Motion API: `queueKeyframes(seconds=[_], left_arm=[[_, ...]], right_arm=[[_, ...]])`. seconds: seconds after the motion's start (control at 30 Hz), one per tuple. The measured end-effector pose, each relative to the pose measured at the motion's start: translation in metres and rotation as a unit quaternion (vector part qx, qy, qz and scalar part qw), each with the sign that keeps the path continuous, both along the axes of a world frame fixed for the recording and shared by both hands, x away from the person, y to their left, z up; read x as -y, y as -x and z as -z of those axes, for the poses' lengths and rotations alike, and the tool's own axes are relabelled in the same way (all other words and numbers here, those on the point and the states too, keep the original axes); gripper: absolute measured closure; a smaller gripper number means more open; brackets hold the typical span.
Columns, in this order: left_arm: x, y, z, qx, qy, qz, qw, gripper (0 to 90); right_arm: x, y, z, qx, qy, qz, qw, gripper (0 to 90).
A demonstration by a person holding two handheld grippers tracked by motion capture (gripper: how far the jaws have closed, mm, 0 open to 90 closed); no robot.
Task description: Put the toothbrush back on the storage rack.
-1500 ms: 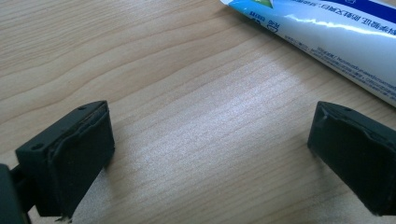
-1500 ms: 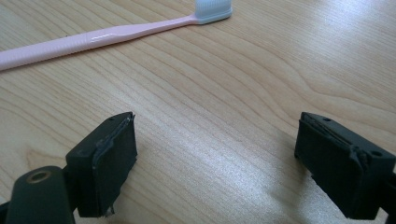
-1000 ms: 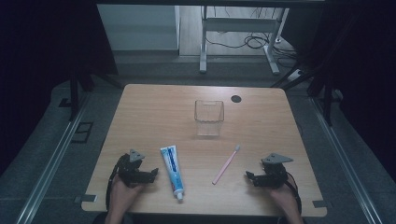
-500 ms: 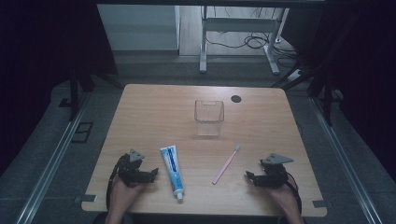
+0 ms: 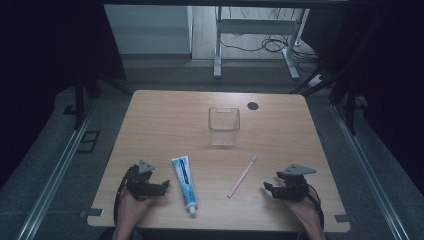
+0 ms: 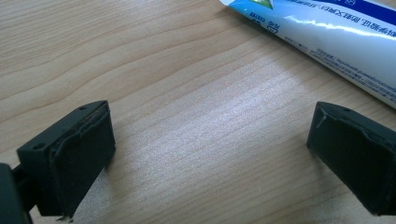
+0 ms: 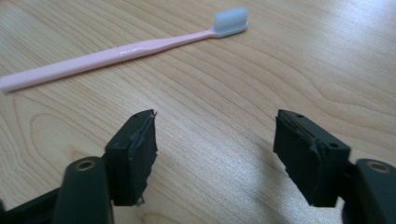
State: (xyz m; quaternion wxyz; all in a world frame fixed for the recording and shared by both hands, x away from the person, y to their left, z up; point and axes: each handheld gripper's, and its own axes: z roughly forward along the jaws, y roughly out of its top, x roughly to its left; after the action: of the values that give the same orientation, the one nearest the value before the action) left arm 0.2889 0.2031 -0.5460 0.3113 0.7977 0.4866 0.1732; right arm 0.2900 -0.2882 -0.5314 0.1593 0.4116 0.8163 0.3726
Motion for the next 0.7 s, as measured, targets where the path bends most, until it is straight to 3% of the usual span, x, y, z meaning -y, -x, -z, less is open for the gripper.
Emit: queueKeyframes(seconds=[0.3,0.7], left_arm=[[0.000,0.000,0.000,0.000,0.000,0.000,1.0000,0.7],[0.000,0.000,0.000,0.000,0.000,0.000,1.0000,0.7]], right_arm=[[-0.002,0.003,-0.007,0.004,-0.014,-0.011,0.9998,42.2],[-0.015,0.005,-0.009,-0.010,-0.006,-0.044,0.9990,58.9]])
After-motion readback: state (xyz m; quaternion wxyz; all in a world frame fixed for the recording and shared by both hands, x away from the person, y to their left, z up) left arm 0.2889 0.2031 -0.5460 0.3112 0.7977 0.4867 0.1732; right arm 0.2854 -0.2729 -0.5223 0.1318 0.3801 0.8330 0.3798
